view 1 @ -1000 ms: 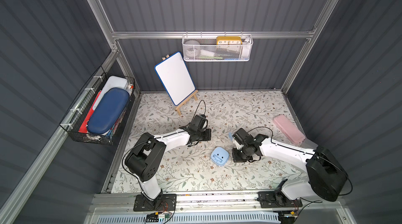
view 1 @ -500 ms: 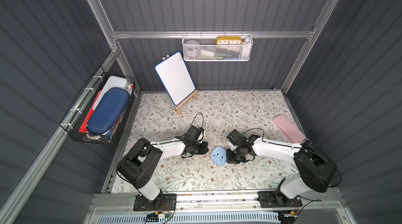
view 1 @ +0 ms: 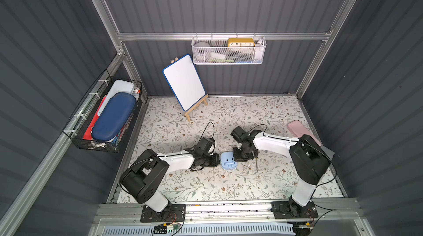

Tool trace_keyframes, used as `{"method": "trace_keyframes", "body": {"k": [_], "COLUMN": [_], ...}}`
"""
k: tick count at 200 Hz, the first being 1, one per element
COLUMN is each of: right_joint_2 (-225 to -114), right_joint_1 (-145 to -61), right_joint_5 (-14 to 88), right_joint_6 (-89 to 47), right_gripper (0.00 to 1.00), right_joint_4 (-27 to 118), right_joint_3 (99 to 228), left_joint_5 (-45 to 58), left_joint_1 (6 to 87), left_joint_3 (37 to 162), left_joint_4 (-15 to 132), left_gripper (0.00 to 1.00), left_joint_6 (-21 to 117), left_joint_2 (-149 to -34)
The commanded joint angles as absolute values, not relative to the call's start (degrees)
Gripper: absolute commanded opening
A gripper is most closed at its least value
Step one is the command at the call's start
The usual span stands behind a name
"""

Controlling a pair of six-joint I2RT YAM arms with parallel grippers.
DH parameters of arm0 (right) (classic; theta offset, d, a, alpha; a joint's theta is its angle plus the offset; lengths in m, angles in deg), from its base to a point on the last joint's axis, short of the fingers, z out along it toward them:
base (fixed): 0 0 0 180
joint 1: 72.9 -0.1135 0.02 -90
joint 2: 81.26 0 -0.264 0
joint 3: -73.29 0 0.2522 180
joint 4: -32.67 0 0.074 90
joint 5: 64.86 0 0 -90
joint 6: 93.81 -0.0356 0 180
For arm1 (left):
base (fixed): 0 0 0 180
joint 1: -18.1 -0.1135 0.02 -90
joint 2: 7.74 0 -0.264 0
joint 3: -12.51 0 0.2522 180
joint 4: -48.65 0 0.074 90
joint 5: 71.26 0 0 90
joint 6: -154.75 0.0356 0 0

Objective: Remove the battery from the alarm
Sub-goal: Adjust the alarm at the center of the board.

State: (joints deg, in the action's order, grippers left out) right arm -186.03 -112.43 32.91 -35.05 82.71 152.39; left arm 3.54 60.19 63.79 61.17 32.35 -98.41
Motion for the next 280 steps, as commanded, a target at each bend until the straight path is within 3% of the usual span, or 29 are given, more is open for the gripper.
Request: {"method": "trace_keyframes", "body": {"k": [1,78,107,159,201,236,280], "right_joint_2": [-188.1,-196.3,-193.8,-185.4,-179.1,-181.7,-185.2], "right_joint_1": [-113.2,-110.9,-108.7,-106.4,-108.3,-110.2,-110.3], "right_joint_5": [36.7,38.8,33.6,30.1,33.2,34.0,32.8], "right_joint_6": [-31.0,-28.0,-26.8,-27.7,-30.8,-31.6,-31.1], "right_gripper": [0.00,0.00,0.00,0.00,0.00,0.00,0.00], "right_joint_4": [79.3,79.6,79.0,84.3,81.3,79.9,80.3], "right_joint_3": [158.1,169.2,168.3,159.4,147.4,148.2,152.1], "left_joint_5": [-1.0,-2.2,-1.8,-4.7,-4.7,5.2,11.8], "left_joint_1": [63.8,66.6,66.7,66.7,66.8,66.0,59.4], "left_joint_3": [62.8,64.2,63.5,64.9,64.5,64.2,63.3], "left_joint_4": [58.7,55.9,55.6,52.0,57.8,66.6,68.9], "left_gripper": [0.00,0.00,0.00,0.00,0.00,0.00,0.00], "left_joint_6": [29.5,27.3,26.9,26.3,29.9,28.1,27.5], "left_joint_2": [-97.6,-100.0,-97.8,-99.4,-90.2,-82.9,-88.2]}}
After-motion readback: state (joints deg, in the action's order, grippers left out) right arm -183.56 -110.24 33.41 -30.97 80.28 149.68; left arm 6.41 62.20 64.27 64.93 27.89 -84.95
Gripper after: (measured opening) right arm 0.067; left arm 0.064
